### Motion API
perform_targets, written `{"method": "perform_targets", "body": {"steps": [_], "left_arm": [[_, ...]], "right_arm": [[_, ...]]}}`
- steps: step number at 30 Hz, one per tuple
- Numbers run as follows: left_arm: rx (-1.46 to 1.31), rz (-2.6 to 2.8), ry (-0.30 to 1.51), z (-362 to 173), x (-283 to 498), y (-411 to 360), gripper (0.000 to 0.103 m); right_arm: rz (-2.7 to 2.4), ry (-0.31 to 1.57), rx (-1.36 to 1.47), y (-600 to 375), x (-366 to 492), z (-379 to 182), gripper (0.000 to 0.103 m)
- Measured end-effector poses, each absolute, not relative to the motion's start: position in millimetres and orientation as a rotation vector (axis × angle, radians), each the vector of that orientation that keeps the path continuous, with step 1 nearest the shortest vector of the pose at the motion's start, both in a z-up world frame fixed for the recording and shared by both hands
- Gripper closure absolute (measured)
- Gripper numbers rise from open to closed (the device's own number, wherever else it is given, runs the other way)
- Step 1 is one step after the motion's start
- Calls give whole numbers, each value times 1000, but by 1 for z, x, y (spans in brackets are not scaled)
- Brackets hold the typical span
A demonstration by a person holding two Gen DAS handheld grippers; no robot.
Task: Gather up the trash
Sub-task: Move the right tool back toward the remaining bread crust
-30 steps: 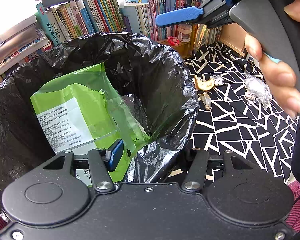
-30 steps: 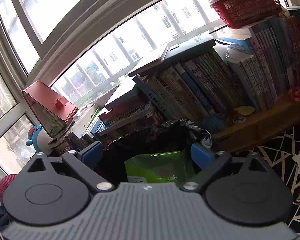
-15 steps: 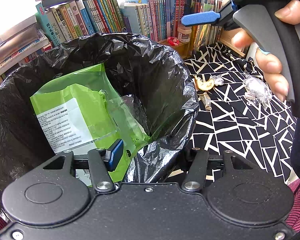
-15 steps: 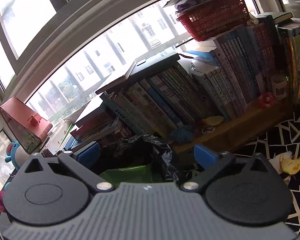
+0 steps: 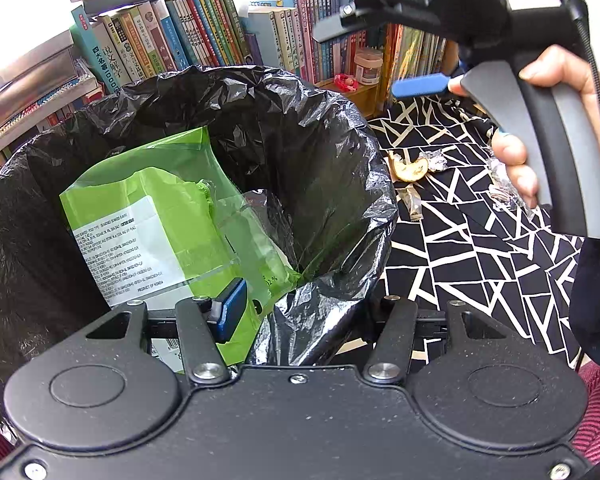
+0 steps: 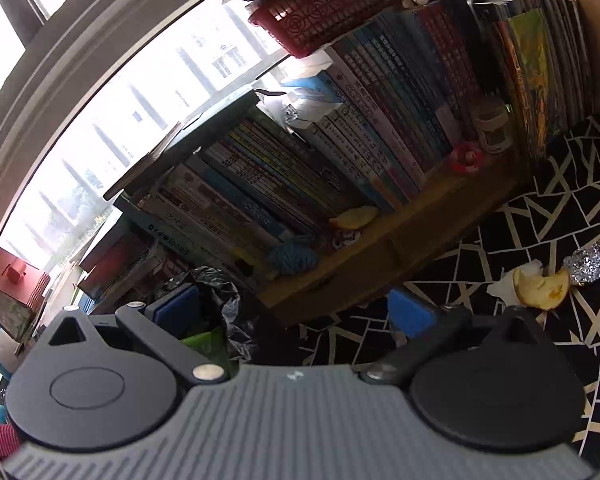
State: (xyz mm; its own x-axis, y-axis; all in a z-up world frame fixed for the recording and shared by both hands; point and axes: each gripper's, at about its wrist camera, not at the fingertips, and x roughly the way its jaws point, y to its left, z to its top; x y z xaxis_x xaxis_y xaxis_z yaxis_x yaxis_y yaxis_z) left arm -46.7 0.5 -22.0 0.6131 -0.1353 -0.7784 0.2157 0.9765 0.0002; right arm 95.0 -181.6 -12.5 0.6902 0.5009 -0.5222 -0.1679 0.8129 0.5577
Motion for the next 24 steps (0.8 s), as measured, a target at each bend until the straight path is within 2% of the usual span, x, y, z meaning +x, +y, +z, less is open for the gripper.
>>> {"method": "perform_targets", "body": {"steps": [10, 17, 24], "left_arm": [[96, -204, 889, -22, -47, 1, 51], [95, -205, 889, -23, -47, 1, 51], [93, -205, 890, -23, -47, 0, 50]], "right_arm": [[318, 756, 722, -215, 105, -52, 0], [145, 726, 572, -223, 109, -66, 0], [-43, 787, 420, -235, 119, -97, 0]]}}
